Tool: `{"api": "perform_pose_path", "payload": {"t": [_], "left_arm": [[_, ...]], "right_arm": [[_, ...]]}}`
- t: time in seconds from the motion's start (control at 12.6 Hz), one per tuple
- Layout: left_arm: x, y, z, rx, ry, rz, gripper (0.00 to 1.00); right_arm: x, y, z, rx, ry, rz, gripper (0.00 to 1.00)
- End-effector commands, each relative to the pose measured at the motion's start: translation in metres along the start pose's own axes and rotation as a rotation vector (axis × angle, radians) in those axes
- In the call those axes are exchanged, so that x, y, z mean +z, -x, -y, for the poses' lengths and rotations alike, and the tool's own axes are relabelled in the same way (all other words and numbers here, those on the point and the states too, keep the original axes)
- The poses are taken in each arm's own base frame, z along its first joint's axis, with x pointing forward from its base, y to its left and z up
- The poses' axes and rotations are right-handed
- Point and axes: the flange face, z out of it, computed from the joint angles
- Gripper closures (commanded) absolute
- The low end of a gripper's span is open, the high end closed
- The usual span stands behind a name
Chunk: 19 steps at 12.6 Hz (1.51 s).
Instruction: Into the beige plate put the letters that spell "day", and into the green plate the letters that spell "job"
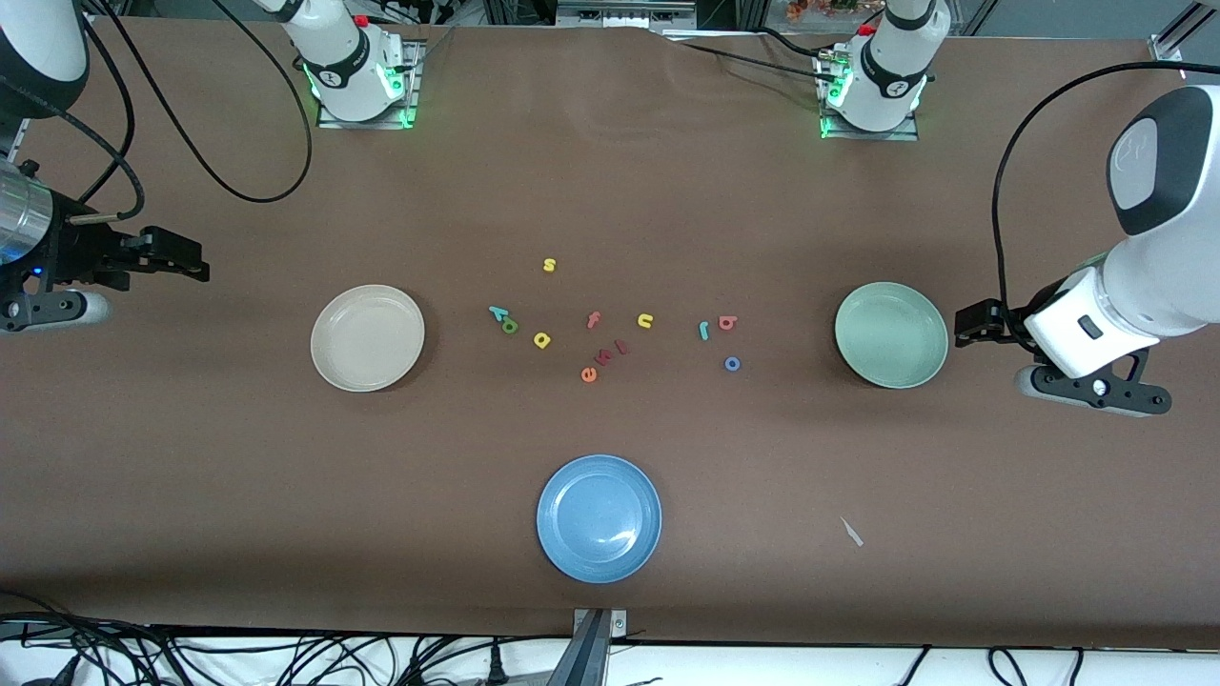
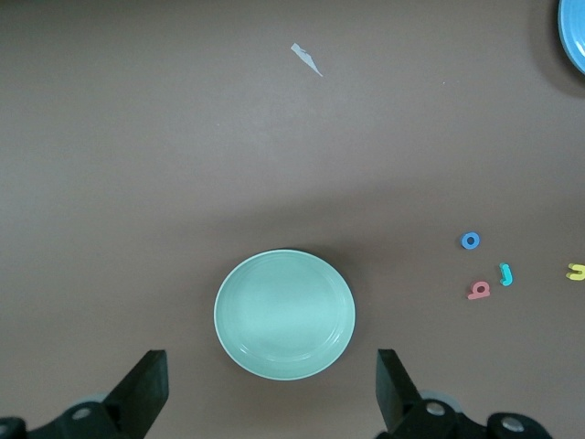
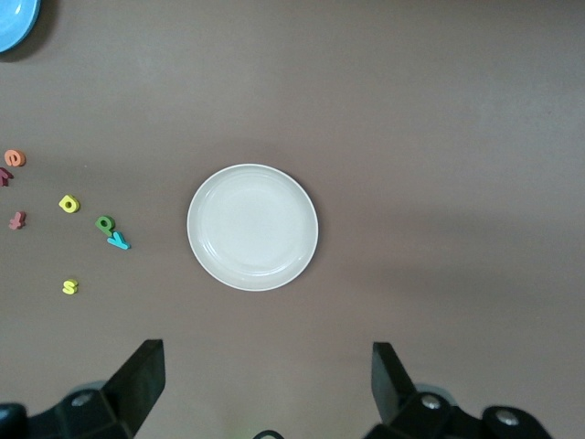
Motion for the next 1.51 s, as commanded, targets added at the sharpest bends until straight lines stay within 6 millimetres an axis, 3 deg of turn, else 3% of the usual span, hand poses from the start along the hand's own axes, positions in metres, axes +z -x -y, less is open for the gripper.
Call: {"api": "perform_pose_path", "payload": {"t": [0.0,0.4,0.71,1.19,1.43], "left_arm": [[-0.003,0.001,-0.001,-0.001,0.014,0.006,0.0],[-0.003,0.003,0.006,-0.01,0.016,0.011,0.0],[0.002,0.001,-0.025,0.02,0.023,0.02,0.0],[0.009,-0.002,-0.051,-0.011,0.02,0.034,0.0],[0.01,-0.001,-0.074,-0.065,0.015,0.04,0.0]], "right_arm": [[-0.004,0.002,-0.002,0.004,-0.022,-0.002,0.0],[-0.006,0.003,-0.008,0.008,-0.021,-0.008,0.0],[-0.009,0.003,-0.015,0.022,-0.019,-0.025,0.0],[-0.008,0.0,-0.017,0.027,-0.015,-0.039,0.0],[-0.006,-0.001,-0.018,0.036,-0.018,-0.039,0.0]]}}
